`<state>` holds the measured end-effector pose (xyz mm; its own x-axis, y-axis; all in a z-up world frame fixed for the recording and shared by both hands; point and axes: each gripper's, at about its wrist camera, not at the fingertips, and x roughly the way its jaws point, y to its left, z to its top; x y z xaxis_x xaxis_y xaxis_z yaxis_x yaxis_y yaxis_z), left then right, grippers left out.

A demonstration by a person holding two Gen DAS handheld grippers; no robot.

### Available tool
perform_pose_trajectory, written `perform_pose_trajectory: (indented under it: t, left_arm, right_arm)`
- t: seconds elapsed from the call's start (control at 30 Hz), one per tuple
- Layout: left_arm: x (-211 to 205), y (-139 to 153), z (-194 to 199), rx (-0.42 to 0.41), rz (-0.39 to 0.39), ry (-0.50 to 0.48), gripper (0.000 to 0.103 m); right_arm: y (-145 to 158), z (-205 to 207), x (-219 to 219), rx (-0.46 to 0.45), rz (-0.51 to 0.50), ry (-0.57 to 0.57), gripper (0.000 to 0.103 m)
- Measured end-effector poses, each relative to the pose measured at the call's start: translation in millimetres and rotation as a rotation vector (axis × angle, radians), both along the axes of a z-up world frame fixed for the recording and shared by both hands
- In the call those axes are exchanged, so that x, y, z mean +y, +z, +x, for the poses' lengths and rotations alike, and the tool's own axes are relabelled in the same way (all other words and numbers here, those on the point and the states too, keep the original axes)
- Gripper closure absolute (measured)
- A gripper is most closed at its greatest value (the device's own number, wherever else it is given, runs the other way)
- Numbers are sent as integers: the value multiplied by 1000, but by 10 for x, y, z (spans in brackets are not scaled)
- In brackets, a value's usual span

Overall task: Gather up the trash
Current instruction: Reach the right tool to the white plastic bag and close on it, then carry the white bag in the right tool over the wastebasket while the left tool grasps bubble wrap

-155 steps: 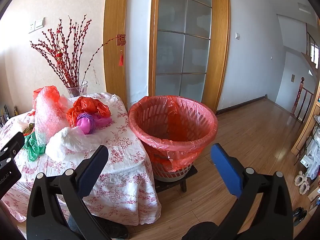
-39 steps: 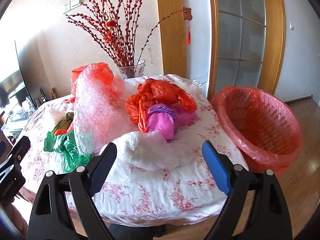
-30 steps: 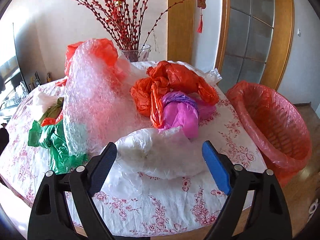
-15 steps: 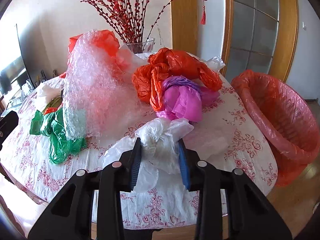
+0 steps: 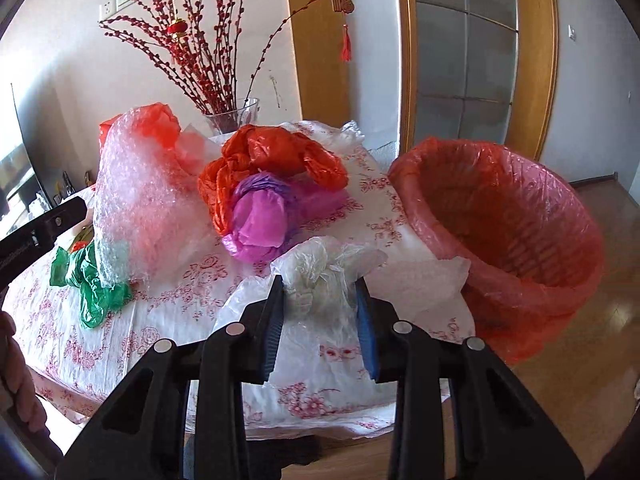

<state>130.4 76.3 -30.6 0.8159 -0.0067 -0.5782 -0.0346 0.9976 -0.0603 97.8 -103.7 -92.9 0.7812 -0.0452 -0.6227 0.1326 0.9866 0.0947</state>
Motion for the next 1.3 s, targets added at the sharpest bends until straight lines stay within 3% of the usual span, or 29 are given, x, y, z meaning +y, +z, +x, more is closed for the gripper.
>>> perform_pose_trajectory:
  t: [0.2,0.27,0.33,0.43,1.3]
  left_arm:
    - [-117,-59,355,62,2,-22,49]
    - [-156,-103,440,89,17,-29,60]
    - [-151,-152,497,115,15,-38,80]
    - [-149,-169,503,118,-2,-58,92]
    - [-527,793,-57,-123,-63,-221,95]
  right_arm:
    - [30,-35,-160,-1,10,-23,69]
    - [37,-34,-192,-2,12,-26,69]
    - [50,-20,-215,-2,16,-28,69]
    - [75,-15,-248,-6,20,-30,69]
    - [450,-56,-639,-100,62,-75,69]
